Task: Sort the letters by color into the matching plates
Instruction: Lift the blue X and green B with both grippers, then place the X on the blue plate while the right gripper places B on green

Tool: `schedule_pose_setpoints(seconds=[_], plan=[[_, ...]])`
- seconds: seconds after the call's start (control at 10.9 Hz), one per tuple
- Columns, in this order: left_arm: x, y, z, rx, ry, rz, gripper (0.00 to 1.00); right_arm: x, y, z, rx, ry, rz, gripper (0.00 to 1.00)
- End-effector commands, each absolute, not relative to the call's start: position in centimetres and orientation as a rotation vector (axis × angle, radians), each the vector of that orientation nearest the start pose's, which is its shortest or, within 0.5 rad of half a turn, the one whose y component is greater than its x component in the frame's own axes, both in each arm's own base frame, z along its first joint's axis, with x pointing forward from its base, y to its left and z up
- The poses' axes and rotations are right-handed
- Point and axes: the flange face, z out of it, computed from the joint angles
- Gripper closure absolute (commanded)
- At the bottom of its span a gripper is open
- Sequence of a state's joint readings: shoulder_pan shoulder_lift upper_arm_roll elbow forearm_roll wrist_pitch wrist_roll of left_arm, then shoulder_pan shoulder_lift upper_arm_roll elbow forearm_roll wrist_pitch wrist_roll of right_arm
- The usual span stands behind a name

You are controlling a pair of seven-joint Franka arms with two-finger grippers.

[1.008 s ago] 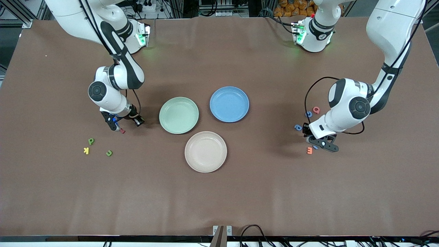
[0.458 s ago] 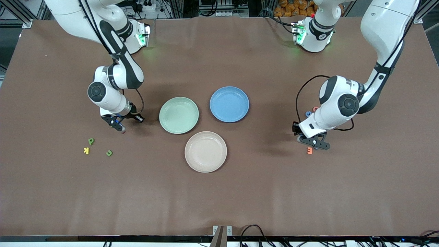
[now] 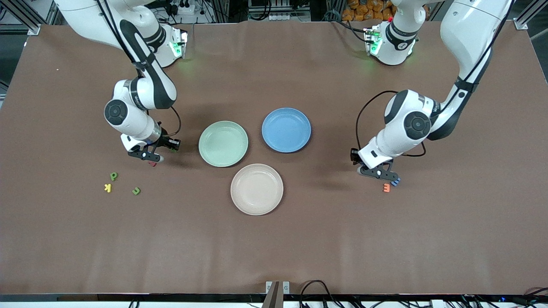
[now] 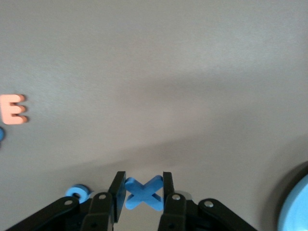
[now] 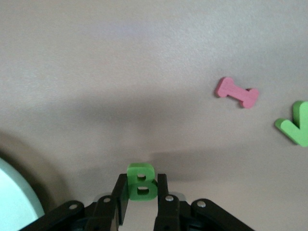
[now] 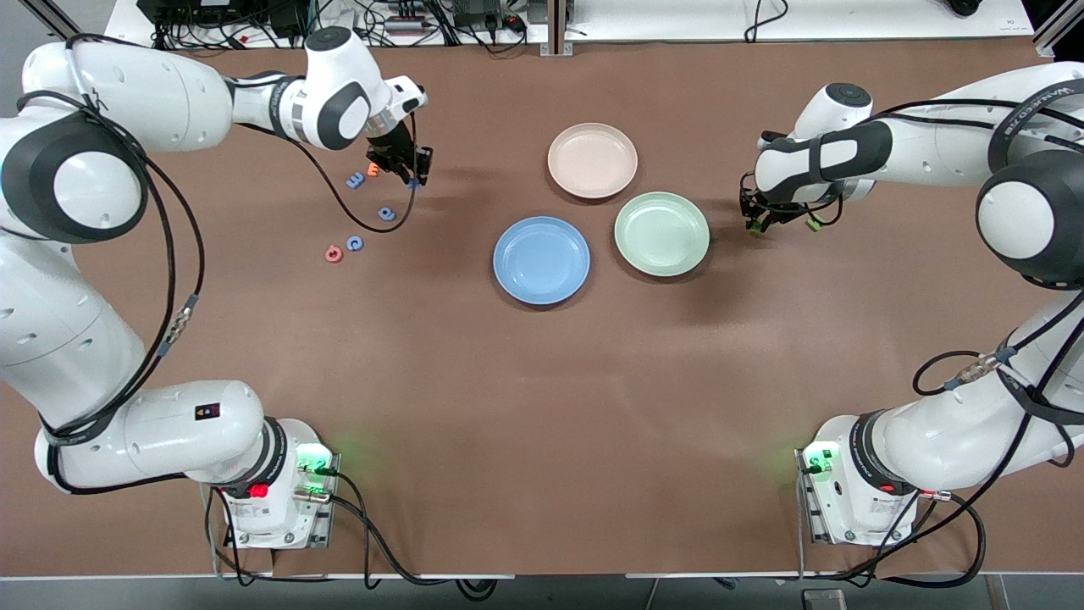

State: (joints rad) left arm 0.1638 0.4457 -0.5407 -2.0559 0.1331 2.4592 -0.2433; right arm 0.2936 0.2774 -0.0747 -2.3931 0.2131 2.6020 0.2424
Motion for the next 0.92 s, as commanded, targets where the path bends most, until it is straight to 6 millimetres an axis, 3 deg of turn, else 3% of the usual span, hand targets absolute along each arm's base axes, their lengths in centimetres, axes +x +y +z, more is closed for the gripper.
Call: schedule_pose_setpoints(seconds=[0.0, 0.09, 0.37, 0.55, 0.82], plan=[[54.0, -24.7, 26.0, -3.261, 0.178, 0.047, 1.0, 48.4, 10.8, 21.7, -3.082, 0.119, 0.106, 0.8], [53.2, -26.3, 26.0, -3.256, 0.133, 0.062, 1.0, 48.6, 11.4, 22.1, -3.098, 0.052, 0.148, 0.8], [52.5, -27.5, 26.1, -3.254, 0.104, 0.069, 1.0, 48.9, 14.8, 23.4, -3.103, -0.059, 0.197, 0.84], [51.3, -29.8, 26.1, -3.253, 0.088, 0.077, 1.0, 48.5, 16.9, 23.6, -3.1, -0.13, 0.19, 0.84], [49.7, -32.6, 26.2, -3.25, 0.11, 0.083, 1.0, 48.0, 22.1, 24.1, -3.087, -0.27, 0.173, 0.84]])
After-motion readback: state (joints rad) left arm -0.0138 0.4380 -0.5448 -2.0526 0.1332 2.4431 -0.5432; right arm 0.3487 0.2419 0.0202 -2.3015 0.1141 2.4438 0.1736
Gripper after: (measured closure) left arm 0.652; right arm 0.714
